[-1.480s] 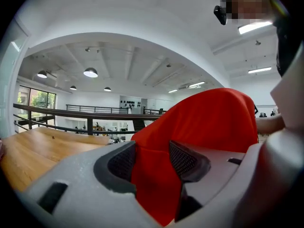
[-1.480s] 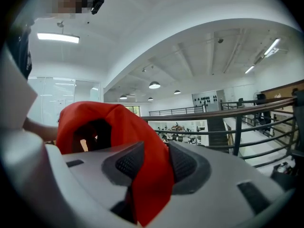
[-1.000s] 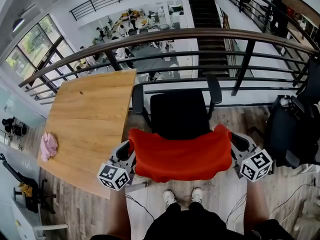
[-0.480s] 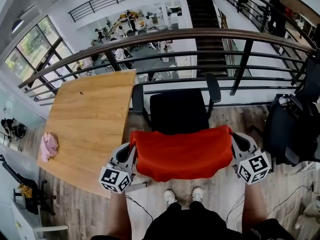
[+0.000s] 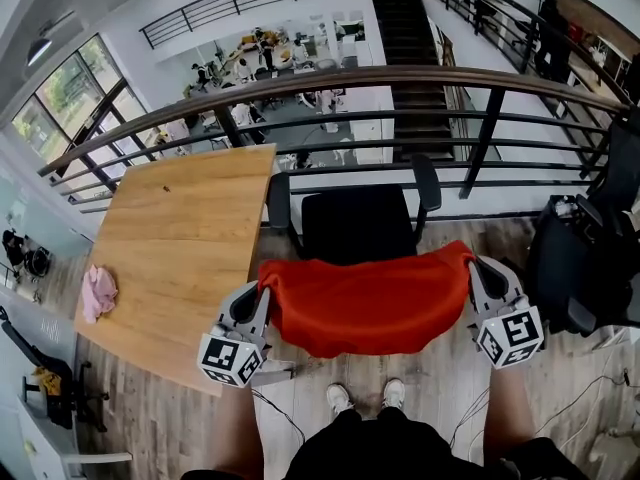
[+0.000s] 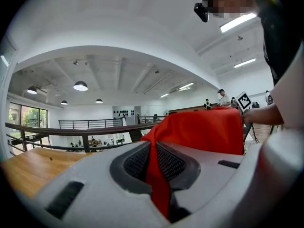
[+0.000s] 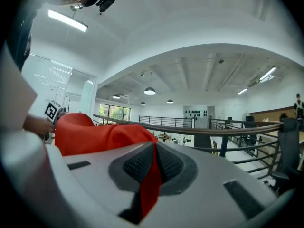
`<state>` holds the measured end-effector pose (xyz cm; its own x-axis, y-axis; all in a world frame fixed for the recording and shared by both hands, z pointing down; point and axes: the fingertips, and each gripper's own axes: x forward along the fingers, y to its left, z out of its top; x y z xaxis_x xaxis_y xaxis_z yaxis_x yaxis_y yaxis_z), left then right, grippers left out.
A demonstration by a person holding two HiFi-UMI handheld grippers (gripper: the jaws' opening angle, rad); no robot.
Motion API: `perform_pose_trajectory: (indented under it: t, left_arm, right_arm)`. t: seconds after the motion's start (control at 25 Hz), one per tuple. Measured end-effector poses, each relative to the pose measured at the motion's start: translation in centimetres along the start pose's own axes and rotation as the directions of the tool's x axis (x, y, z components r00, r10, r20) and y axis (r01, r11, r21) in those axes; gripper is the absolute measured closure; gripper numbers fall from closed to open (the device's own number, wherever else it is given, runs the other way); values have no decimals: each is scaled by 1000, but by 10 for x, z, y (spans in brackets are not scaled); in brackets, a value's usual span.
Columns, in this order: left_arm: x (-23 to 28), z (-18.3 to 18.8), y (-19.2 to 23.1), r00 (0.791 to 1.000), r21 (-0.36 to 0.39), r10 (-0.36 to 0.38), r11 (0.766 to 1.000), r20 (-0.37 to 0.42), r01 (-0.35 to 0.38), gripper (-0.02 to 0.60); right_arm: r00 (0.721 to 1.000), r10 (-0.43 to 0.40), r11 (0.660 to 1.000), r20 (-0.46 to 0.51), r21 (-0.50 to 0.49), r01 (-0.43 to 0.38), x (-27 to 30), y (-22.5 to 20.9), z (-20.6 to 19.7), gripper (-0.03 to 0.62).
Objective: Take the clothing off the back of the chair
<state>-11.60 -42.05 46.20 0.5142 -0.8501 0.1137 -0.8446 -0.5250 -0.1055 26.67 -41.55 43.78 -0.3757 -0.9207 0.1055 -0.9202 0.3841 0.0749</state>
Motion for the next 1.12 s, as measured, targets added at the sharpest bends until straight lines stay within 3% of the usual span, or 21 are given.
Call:
perform_pose_trajectory:
  t: [0.44, 0.88, 1.12]
  left_arm:
    - [-30, 63, 6, 991, 53, 7, 998, 133, -14, 543]
    - [-53, 103, -4, 967, 131, -94, 989, 237, 64, 543]
    - [-70, 120, -8, 945, 141, -149, 984, 290, 112, 543]
  right_arm:
    - [986, -72, 996, 149, -45, 80, -24, 13, 60, 572]
    - [938, -185, 976, 292, -56, 210, -63, 43, 109, 572]
    - [921, -226, 967, 317, -45, 252, -86, 65, 119, 572]
